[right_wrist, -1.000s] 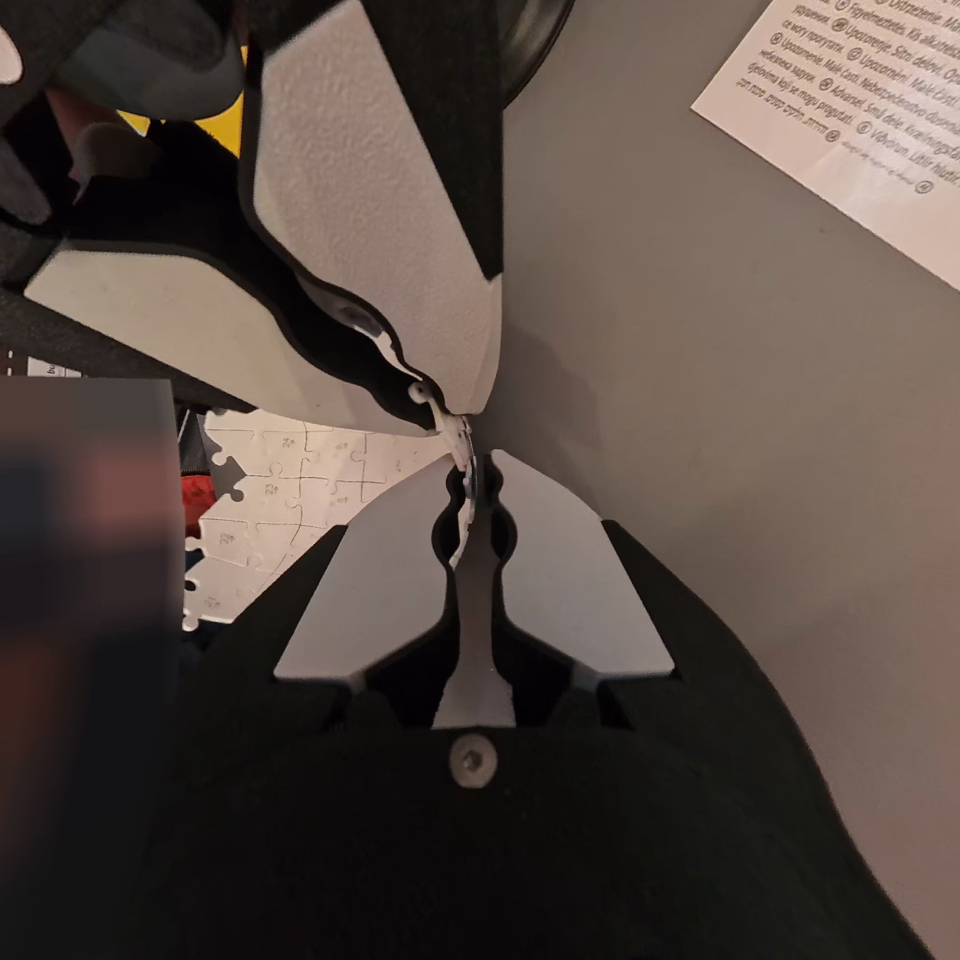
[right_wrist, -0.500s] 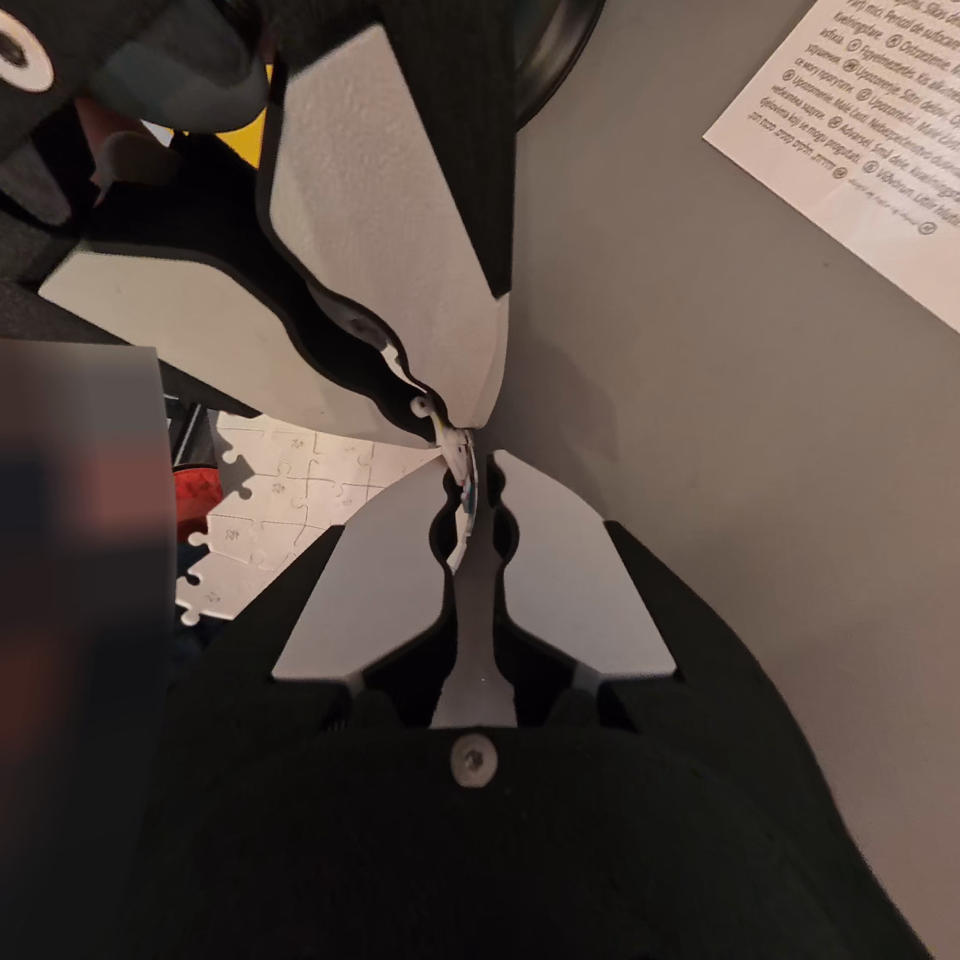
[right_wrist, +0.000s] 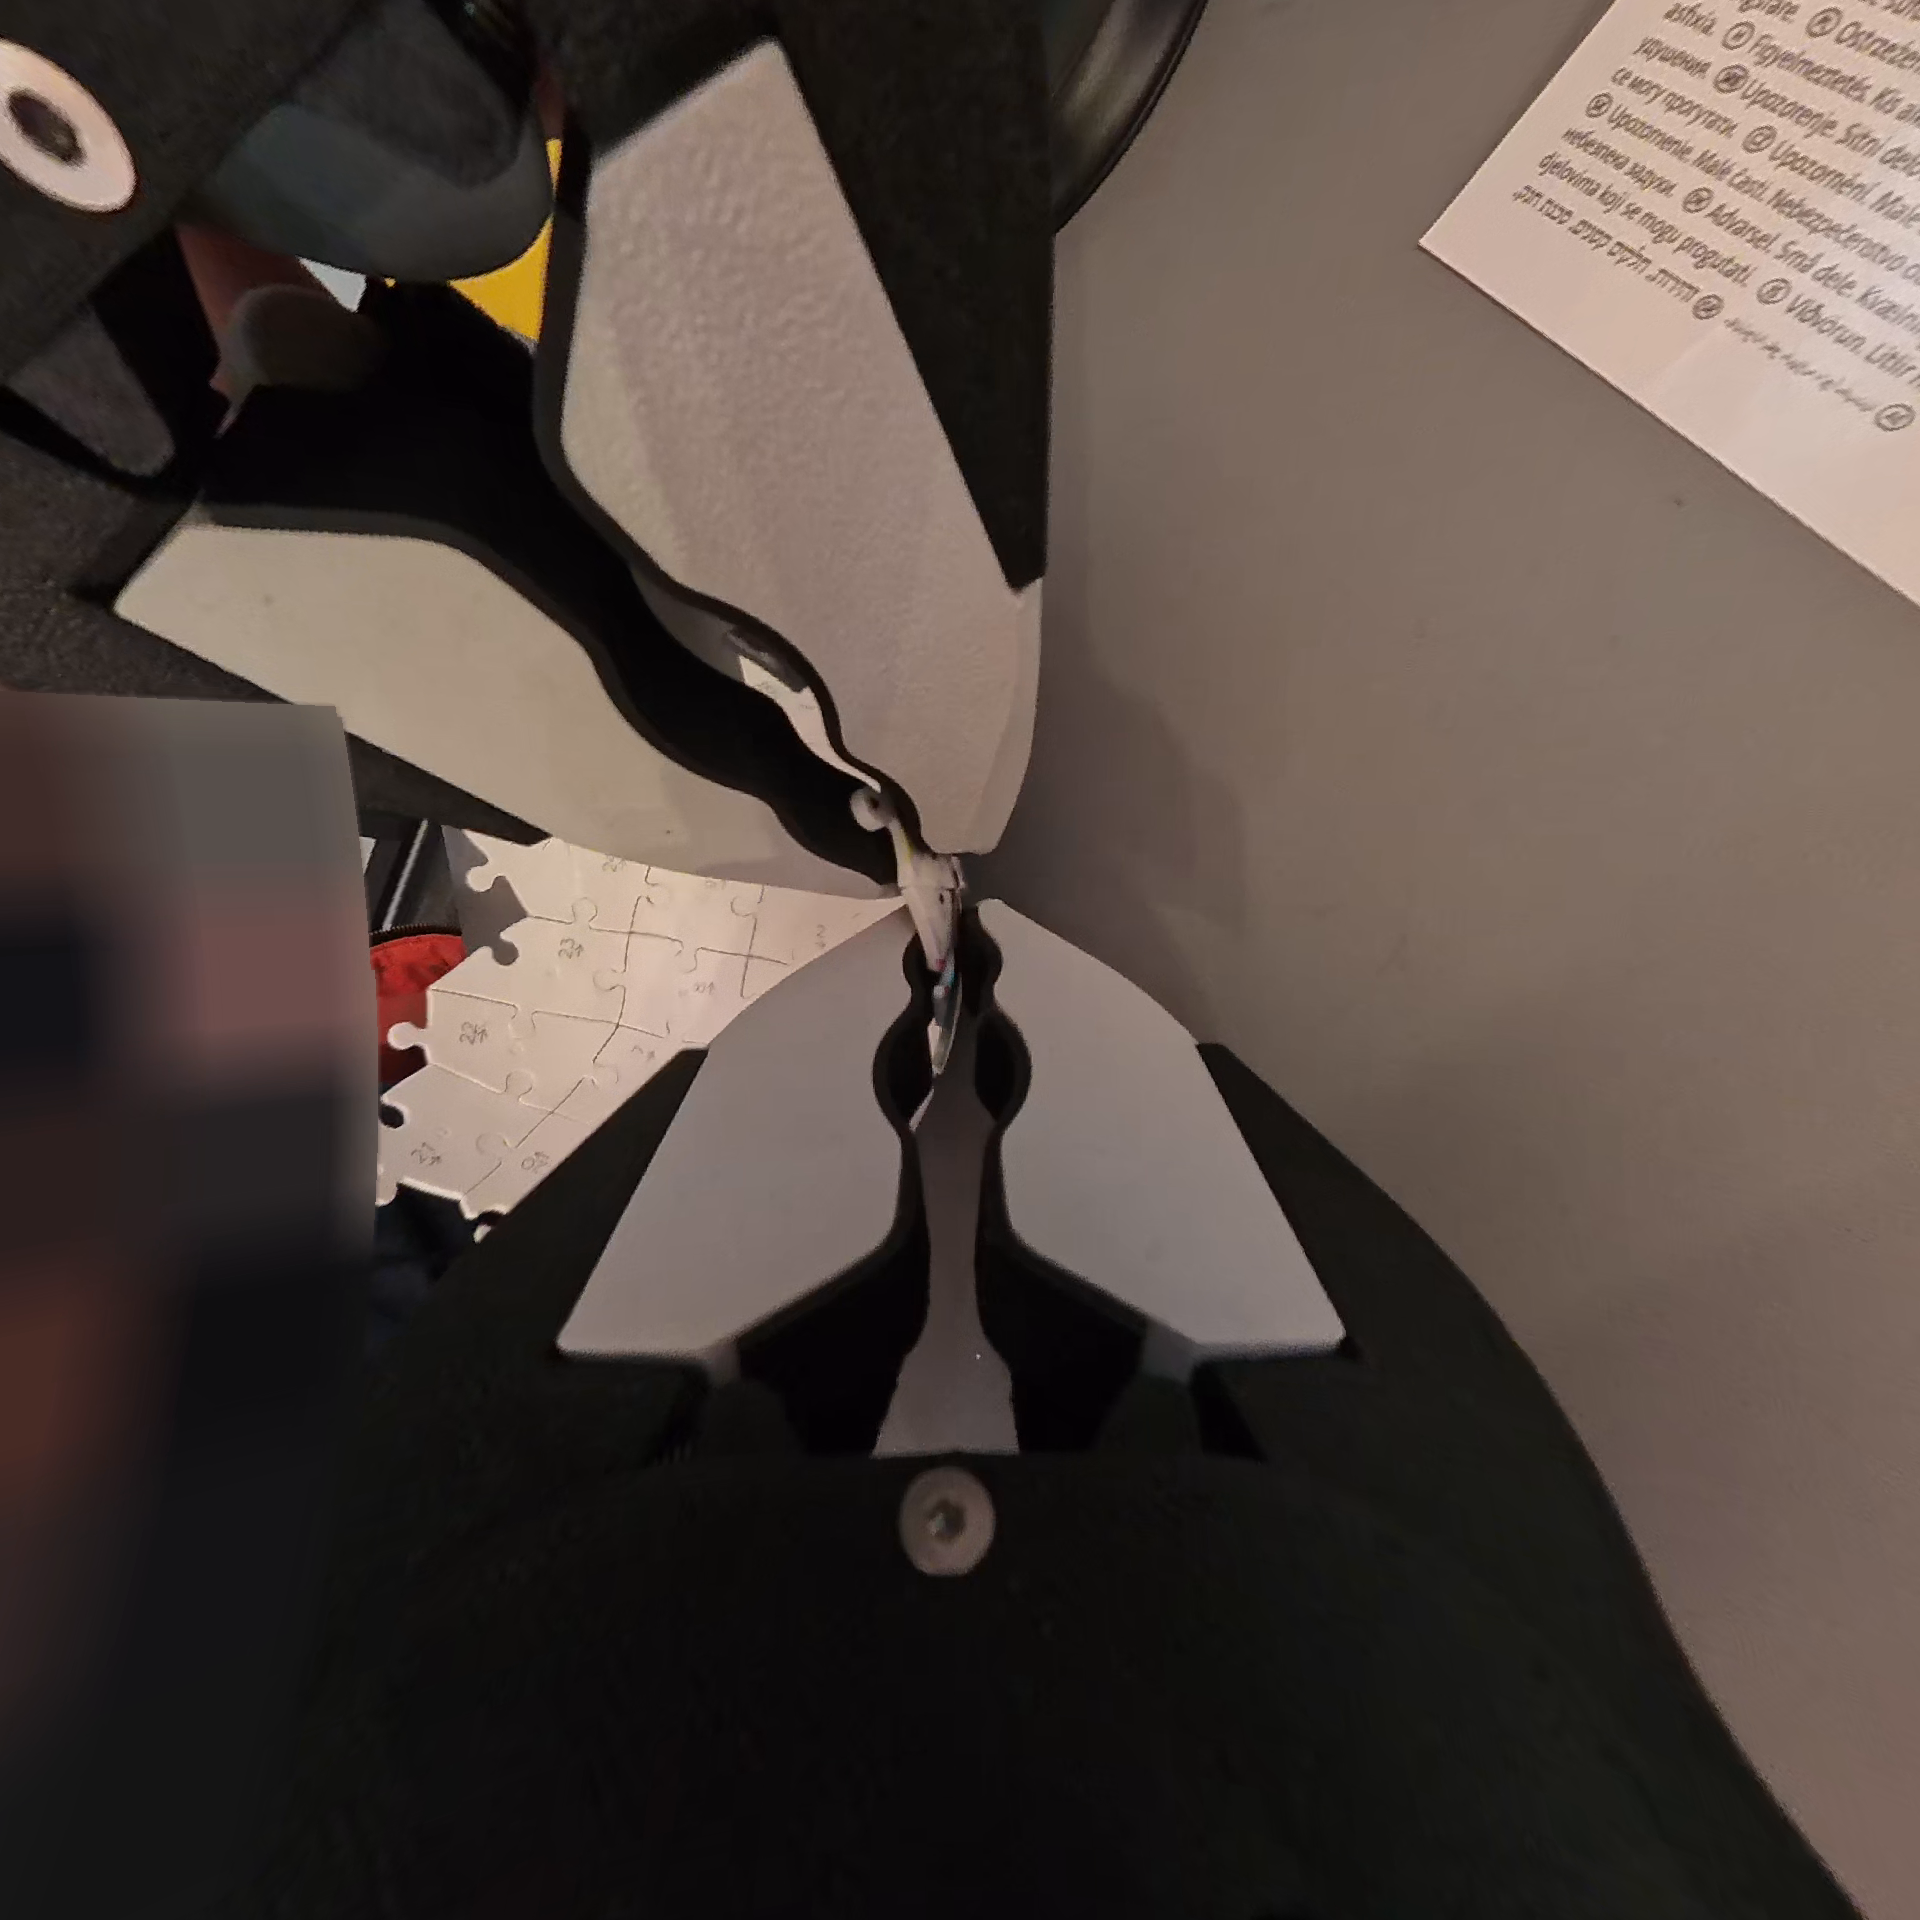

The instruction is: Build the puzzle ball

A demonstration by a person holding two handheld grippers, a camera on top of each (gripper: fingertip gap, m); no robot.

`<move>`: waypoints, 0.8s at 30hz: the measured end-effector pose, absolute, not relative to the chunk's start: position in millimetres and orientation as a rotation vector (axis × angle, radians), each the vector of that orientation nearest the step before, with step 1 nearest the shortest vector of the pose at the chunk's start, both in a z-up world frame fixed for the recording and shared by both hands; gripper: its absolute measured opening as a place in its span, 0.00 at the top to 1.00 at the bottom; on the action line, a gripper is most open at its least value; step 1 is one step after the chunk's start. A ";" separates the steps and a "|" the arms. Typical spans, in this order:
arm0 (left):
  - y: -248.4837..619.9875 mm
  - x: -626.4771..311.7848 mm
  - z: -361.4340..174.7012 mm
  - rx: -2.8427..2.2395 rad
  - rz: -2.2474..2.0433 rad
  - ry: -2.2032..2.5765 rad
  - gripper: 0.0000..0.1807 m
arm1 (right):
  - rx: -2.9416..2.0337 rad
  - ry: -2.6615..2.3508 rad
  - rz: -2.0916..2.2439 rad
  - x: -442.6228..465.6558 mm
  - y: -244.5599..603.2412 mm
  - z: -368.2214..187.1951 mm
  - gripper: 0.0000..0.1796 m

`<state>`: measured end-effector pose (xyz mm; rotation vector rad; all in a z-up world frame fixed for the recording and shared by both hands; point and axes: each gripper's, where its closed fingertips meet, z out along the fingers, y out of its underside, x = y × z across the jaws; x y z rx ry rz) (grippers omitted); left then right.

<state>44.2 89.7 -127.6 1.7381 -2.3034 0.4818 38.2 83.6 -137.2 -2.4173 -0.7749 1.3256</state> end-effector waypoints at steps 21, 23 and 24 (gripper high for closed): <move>89.4 41.8 -126.5 1.759 0.463 -2.247 0.98 | -2.419 -0.837 1.343 34.5 81.9 -142.0 0.97; 89.6 41.7 -126.4 1.761 0.468 -2.246 0.98 | -2.417 -0.831 1.345 34.3 81.9 -141.9 0.97; 89.4 41.6 -126.0 1.762 0.473 -2.240 0.98 | -2.417 -0.825 1.350 34.2 81.7 -141.6 0.97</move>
